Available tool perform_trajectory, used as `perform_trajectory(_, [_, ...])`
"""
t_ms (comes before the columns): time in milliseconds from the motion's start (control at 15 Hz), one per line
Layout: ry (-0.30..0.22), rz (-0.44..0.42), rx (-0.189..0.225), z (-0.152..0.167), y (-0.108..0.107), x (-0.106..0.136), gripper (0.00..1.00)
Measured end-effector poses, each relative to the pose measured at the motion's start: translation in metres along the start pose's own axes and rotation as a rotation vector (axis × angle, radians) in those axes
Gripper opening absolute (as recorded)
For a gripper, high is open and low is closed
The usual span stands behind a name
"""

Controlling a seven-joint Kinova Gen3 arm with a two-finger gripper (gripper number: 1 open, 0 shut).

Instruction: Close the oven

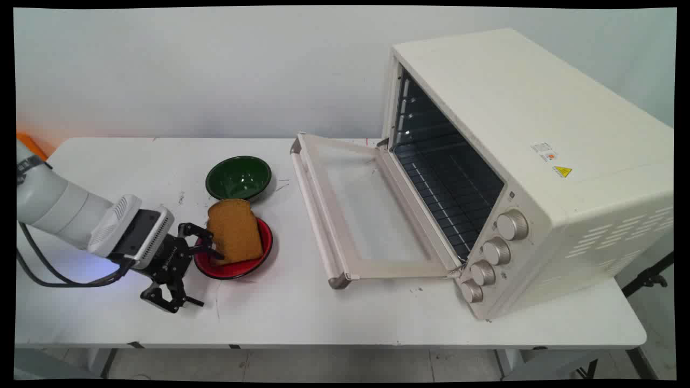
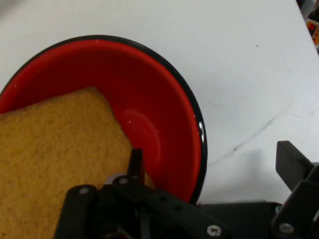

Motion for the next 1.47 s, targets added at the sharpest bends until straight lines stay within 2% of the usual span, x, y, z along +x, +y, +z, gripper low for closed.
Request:
perform_trajectory(467, [0.013,-0.007,0.0,-0.014,-0.001,-0.002,1.0])
perform_trajectory(1000, [0.053,-0.112,0.019,-0.033,-0.014,0.016,1.0])
perform_trajectory(1467, [0.094,-0.218,0.055,-0.039,-0.036,0.041,1.0])
